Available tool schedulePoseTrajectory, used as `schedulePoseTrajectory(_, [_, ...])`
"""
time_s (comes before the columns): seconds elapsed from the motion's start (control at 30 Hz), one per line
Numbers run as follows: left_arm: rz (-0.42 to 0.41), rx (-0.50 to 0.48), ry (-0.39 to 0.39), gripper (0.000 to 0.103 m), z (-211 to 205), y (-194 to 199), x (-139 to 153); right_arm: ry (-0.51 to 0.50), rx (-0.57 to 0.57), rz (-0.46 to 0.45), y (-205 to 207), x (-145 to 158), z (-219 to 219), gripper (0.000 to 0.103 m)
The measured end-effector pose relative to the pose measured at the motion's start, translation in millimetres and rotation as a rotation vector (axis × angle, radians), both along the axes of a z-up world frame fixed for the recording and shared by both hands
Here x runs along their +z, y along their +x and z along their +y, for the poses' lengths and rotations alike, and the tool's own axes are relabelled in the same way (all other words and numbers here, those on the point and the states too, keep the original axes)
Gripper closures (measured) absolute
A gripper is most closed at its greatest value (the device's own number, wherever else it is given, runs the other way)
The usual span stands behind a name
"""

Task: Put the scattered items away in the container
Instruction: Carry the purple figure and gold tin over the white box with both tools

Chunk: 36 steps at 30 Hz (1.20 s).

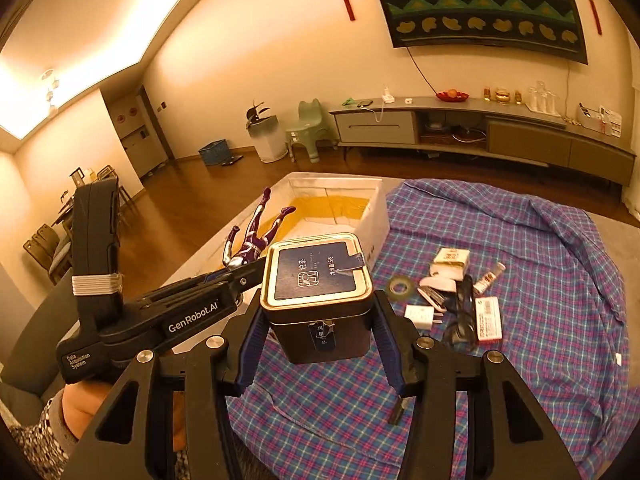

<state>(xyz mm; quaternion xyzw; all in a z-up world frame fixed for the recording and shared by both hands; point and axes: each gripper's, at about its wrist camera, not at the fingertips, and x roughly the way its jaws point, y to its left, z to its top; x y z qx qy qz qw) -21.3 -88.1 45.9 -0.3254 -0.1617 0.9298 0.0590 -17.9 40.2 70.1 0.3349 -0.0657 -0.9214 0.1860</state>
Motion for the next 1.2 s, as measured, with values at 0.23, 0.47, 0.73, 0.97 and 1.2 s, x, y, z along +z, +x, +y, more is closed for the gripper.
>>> schedulePoseTrajectory(0.23, [-0.006,0.026,0.057,0.085,-27.8,-35.1,-0.1,-0.040,-0.001,-0.023,-25.1,-1.6,-6.1,0.052])
schedulePoseTrajectory(0.47, [-0.012,0.050,0.079,0.085,-44.7,-78.9,9.1,0.002,0.017,-0.026,-51.1,5.8,-19.3,0.052])
schedulePoseTrajectory(0.73, [-0.022,0.039,0.111,0.085,-64.8,-100.3,-3.8,0.049,0.048,-0.025,-82.0,10.6,-38.1,0.052])
schedulePoseTrajectory(0.97, [-0.061,0.065,0.142,0.085,-86.1,-112.3,-17.9,0.069,0.058,-0.046,-109.4,4.4,-49.0,0.052])
schedulePoseTrajectory(1.2, [-0.091,0.097,0.171,0.085,-104.7,-124.2,-28.3,0.102,0.083,-0.061,-133.5,-1.1,-66.1,0.052])
